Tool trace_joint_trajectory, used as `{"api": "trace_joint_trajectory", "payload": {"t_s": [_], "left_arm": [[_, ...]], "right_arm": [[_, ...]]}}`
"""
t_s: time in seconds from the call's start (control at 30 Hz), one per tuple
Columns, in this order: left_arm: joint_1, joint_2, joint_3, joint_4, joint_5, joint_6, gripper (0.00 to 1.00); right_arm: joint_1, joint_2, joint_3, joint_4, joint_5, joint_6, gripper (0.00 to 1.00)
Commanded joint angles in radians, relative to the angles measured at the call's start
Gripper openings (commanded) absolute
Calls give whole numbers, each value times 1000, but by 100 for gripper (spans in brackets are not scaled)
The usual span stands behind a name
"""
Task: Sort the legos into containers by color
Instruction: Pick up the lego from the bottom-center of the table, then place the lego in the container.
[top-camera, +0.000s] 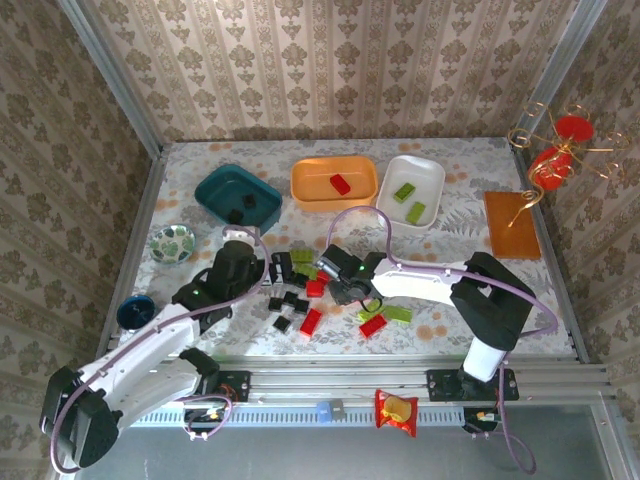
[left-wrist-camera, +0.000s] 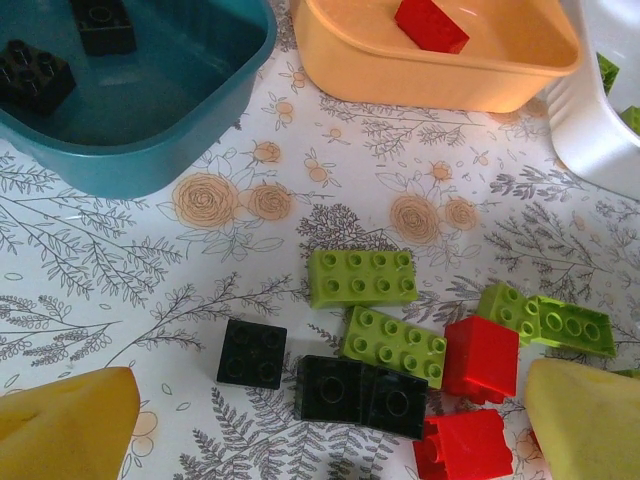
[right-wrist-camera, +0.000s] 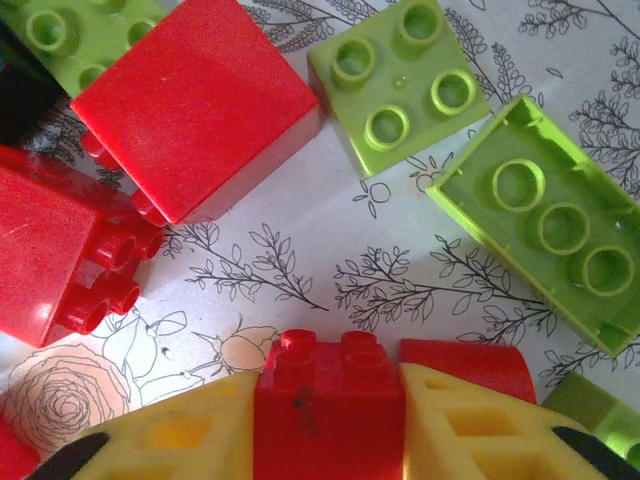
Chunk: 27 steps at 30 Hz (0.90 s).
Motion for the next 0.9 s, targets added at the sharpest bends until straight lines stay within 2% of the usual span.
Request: {"api": "trace_joint_trajectory", "payload": {"t_s": [0.0, 0.2, 0.37, 0.47, 0.57, 0.73, 0.87], "left_arm": [[10, -22, -8, -13, -7, 11, 100], [22, -34, -11, -10, 5, 12, 100], [31, -35, -11, -13, 13, -2, 100], [33, -38, -12, -19, 20, -9, 100], [34, -45, -8, -32, 31, -11, 100], [37, -61, -8, -62, 43, -18, 100], [37, -65, -3, -90, 54, -24, 100]], "right_arm": [[6, -29, -6, 0, 24, -5, 30], [-10, -184, 4, 20, 10, -44, 24], [-138, -196, 133, 55, -61, -80, 24], [-235, -94, 275, 86, -109, -85, 24], [-294, 78, 476, 67, -108, -95, 24], [-360, 405, 879, -65, -94, -89, 24], [-391, 601, 1126, -169, -94, -63, 25]]}}
